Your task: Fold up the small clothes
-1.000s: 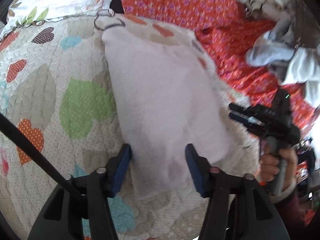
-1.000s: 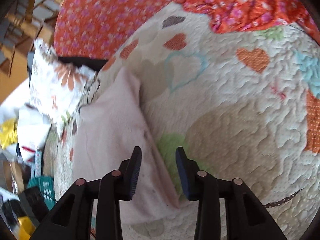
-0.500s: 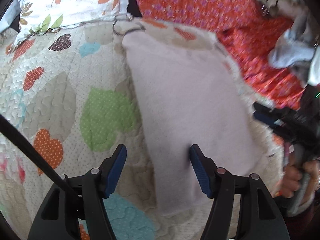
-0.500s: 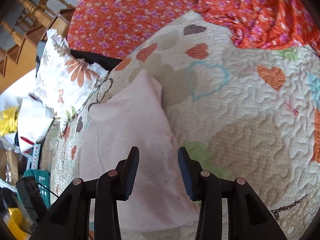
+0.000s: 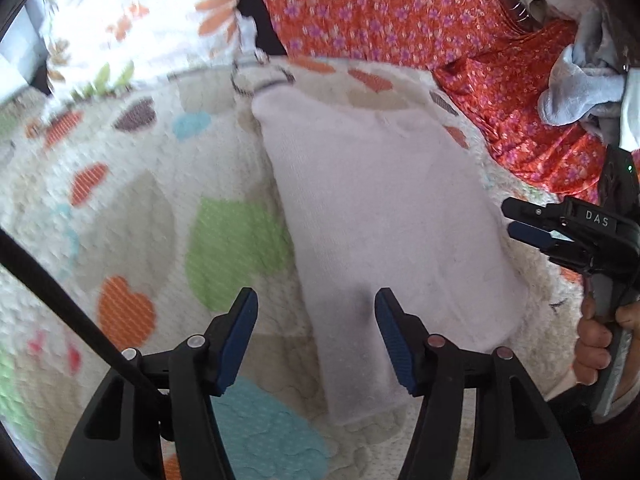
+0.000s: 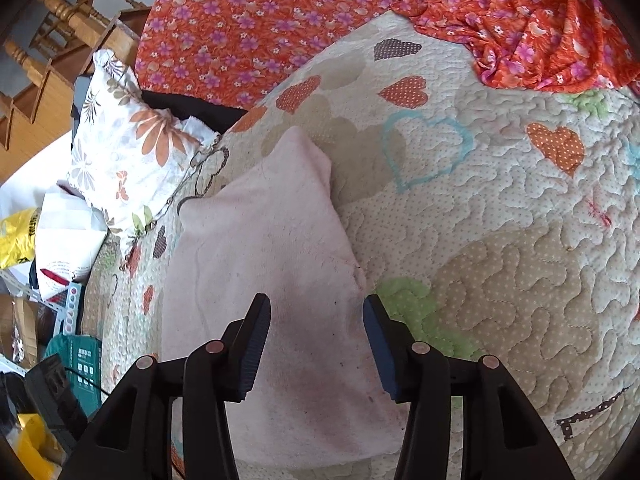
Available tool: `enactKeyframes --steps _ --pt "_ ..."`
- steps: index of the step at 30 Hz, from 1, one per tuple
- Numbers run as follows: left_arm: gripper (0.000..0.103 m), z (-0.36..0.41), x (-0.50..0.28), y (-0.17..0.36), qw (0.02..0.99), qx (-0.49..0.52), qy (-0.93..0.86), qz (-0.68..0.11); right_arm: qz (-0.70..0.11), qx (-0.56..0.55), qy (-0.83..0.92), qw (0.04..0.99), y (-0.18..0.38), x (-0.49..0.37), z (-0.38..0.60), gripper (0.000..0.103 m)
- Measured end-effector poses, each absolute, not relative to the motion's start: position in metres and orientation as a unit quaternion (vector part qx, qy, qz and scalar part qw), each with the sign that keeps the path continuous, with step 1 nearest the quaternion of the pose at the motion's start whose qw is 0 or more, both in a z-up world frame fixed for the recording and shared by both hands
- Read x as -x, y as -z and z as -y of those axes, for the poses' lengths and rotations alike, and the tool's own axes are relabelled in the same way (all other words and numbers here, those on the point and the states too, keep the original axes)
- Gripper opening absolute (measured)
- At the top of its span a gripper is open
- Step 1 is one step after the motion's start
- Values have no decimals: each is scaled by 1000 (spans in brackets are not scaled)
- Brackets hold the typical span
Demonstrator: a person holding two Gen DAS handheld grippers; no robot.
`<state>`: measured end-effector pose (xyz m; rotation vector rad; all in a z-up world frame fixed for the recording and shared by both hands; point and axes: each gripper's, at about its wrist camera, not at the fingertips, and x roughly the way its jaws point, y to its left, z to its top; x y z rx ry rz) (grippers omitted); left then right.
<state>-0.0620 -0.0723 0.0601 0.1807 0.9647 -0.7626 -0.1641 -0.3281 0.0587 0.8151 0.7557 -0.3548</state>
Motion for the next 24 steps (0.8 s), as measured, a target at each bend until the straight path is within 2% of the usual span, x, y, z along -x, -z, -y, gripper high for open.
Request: enactKeyframes --steps 15,24 --pt "64 59 63 -72 858 -161 277 -401 -365 -361 178 839 -56 151 320 57" --pt "64 60 62 -69 857 -166 267 -408 -367 -368 178 836 -50 150 322 60"
